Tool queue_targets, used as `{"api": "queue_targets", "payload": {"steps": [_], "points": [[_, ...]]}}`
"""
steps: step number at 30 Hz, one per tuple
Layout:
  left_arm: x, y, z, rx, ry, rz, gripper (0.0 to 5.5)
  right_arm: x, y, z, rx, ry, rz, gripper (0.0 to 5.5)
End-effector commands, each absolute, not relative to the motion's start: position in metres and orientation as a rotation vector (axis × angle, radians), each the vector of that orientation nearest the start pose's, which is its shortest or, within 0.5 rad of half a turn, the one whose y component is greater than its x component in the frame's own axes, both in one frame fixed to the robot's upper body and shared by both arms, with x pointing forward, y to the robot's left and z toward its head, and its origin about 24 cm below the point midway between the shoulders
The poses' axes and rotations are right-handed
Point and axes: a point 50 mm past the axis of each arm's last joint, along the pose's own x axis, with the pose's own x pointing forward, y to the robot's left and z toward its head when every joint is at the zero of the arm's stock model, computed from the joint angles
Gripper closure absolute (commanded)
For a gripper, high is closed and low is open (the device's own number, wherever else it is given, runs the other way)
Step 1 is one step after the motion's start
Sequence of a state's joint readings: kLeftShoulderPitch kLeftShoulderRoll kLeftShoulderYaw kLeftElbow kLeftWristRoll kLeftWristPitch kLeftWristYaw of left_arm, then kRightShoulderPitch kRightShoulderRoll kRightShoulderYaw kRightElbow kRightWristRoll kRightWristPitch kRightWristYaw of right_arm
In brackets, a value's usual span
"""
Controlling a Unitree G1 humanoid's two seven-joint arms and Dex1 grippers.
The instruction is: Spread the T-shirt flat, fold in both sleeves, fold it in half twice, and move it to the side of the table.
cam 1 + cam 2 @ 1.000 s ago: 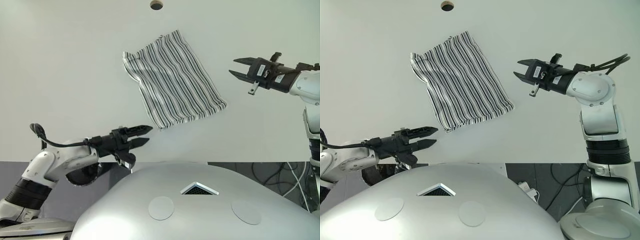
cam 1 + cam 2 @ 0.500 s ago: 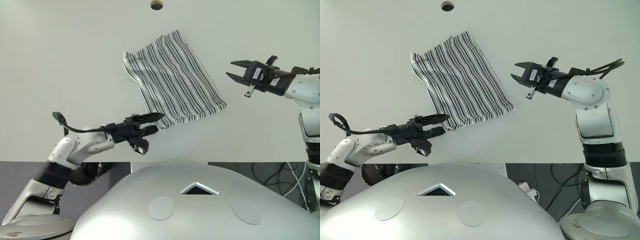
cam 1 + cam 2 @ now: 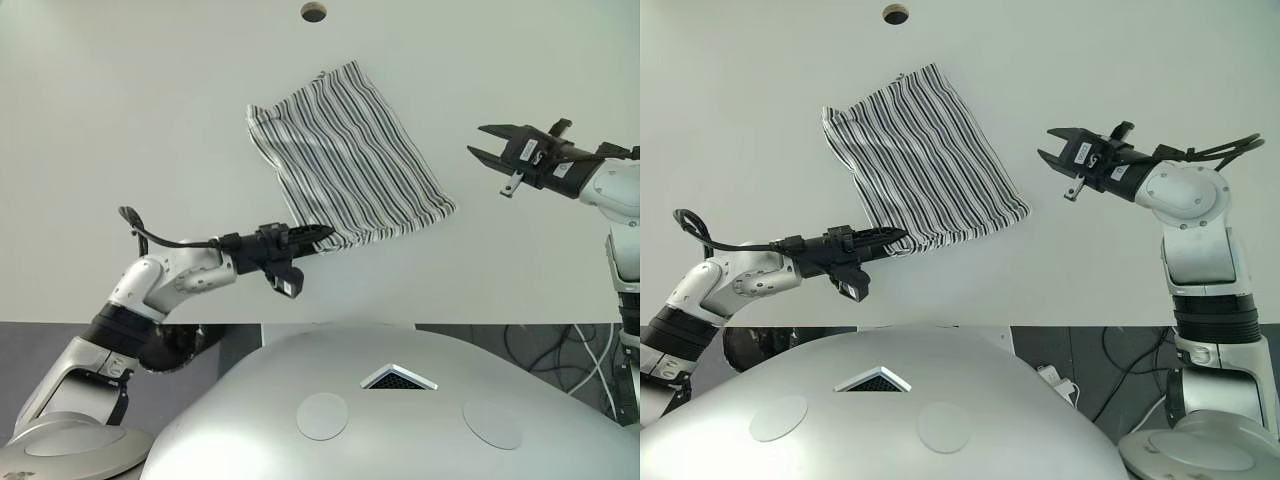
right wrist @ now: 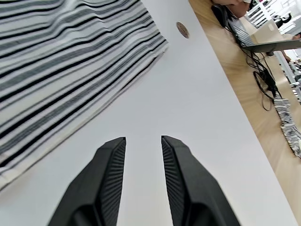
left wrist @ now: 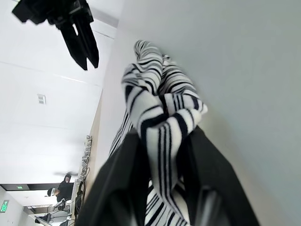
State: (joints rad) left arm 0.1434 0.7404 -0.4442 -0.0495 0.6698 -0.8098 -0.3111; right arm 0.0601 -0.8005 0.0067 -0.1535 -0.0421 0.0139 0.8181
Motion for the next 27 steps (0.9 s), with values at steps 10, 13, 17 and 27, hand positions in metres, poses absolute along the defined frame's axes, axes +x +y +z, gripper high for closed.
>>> {"api": "queue_targets", "payload": {"steps": [10,13,17,27], "points": [[0.125,0.195,0.027,1.096,0.007,-1.460,5.25,0.161,-0.264,0.074,-1.095,0.276,1.032,4.08],[0.121,0.206,0.028,1.091,0.097,-1.467,5.27,0.147,-0.238,0.073,-1.173,0.191,1.190,4.08],[0.126,0.218,0.032,1.094,0.169,-1.451,5.27,0.139,-0.223,0.061,-1.328,0.145,1.298,4.08],[0.130,0.215,0.032,1.069,0.179,-1.477,5.27,0.131,-0.193,0.045,-1.344,0.049,1.401,3.35]]}}
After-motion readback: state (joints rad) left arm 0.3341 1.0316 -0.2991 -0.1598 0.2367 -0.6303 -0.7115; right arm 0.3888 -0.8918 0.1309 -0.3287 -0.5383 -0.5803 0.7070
